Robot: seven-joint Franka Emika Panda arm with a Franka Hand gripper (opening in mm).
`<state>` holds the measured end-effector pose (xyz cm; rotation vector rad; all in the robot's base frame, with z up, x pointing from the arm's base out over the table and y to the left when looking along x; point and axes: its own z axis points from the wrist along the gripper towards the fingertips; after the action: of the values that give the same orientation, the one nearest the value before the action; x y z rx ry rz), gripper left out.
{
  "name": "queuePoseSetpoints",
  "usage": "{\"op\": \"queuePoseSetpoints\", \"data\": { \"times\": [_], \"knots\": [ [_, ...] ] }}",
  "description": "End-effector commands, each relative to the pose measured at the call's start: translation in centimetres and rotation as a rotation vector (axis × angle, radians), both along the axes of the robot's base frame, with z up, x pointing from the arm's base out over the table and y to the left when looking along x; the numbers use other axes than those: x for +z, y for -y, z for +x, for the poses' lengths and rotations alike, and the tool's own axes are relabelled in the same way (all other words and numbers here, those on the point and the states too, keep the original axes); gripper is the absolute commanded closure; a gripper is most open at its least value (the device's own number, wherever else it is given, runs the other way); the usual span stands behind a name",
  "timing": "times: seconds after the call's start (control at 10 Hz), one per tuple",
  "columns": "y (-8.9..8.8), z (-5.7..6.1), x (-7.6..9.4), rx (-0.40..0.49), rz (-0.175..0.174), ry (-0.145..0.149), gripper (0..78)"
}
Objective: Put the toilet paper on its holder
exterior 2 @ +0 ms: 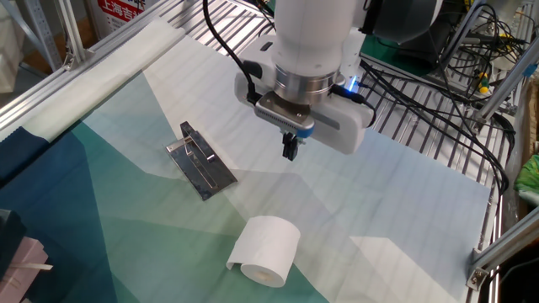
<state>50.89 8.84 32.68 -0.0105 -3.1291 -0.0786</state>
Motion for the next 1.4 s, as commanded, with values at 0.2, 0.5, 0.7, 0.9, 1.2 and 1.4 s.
{"op": "queuePoseSetpoints", "data": {
  "times": [0.2,0.5,0.7,0.9,1.2,1.4],
  "knots": [
    [-0.7,1.2,0.3,0.07,-0.027,0.006,77.6],
    [-2.2,3.7,-0.4,0.081,-0.024,0.008,77.6],
    [-3.2,4.9,-0.8,0.074,-0.03,0.006,77.6],
    [-3.7,5.6,-2.0,0.074,-0.03,0.009,77.6],
    [-3.5,6.2,-4.8,0.071,-0.027,0.019,77.6],
    [-3.4,6.1,-5.7,0.069,-0.028,0.017,77.6]
  ]
}}
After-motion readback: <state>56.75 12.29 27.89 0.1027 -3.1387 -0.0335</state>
